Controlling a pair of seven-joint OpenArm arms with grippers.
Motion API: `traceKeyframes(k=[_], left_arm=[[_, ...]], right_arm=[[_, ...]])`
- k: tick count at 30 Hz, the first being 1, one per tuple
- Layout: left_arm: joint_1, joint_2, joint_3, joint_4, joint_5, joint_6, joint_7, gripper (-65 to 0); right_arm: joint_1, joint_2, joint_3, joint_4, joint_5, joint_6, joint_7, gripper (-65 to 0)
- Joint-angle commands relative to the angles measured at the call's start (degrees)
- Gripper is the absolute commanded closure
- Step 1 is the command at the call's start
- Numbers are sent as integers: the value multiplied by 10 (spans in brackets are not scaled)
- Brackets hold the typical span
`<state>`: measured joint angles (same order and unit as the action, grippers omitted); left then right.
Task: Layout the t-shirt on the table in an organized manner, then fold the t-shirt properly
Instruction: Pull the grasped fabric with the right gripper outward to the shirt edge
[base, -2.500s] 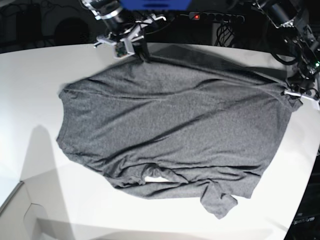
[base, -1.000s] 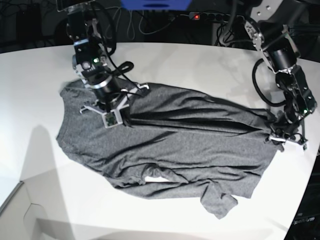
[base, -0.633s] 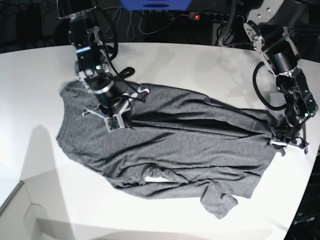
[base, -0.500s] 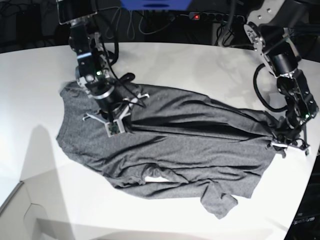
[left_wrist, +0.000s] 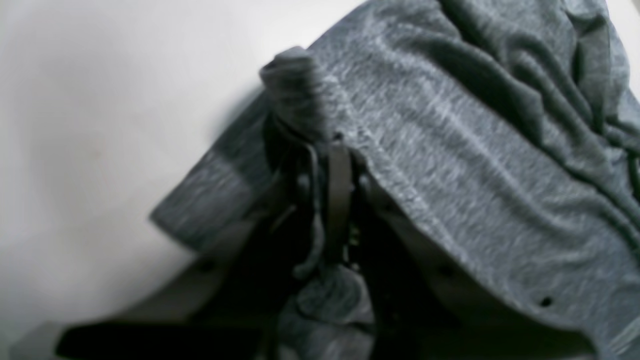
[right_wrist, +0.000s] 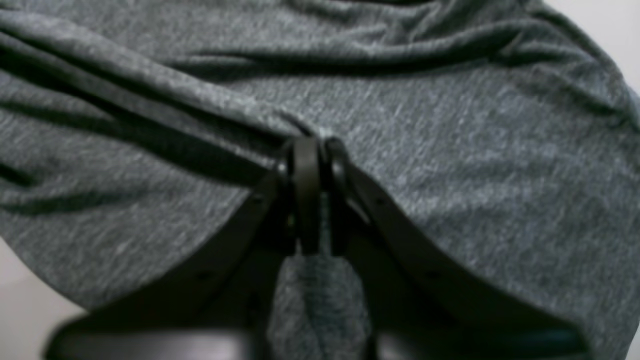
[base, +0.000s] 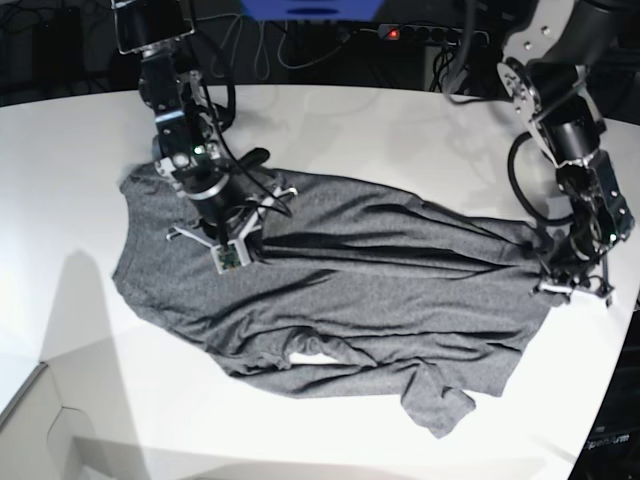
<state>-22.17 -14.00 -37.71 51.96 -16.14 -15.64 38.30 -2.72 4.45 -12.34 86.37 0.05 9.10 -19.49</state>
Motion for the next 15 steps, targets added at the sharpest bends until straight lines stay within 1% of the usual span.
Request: traceKeyframes(k=[1, 3, 5, 7, 11, 13, 15], left_arm=[[-20, -11, 0, 7, -5, -1, -15, -6], [-20, -12, 0, 8, -5, -1, -15, -6], [-20, -12, 0, 8, -5, -1, -15, -32], [-20, -12, 0, 8, -5, -1, -15, -108], [-17, -12, 0, 14, -9, -5, -11, -320], [-16, -13, -3, 14, -9, -5, -9, -394], [-15, -25, -5, 17, -10, -5, -9, -435]], right_arm=[[7, 1, 1, 15, 2, -2, 16, -105], [3, 1, 3, 24, 1, -2, 16, -180], [-7, 3, 4, 40, 0, -2, 16, -238], [-19, 14, 12, 65, 0, -2, 16, -272], [-61, 21, 53, 119, 0, -2, 16, -286], [-88, 20, 87, 141, 0, -2, 16, -287], [-115, 20, 119, 155, 0, -2, 16, -288]])
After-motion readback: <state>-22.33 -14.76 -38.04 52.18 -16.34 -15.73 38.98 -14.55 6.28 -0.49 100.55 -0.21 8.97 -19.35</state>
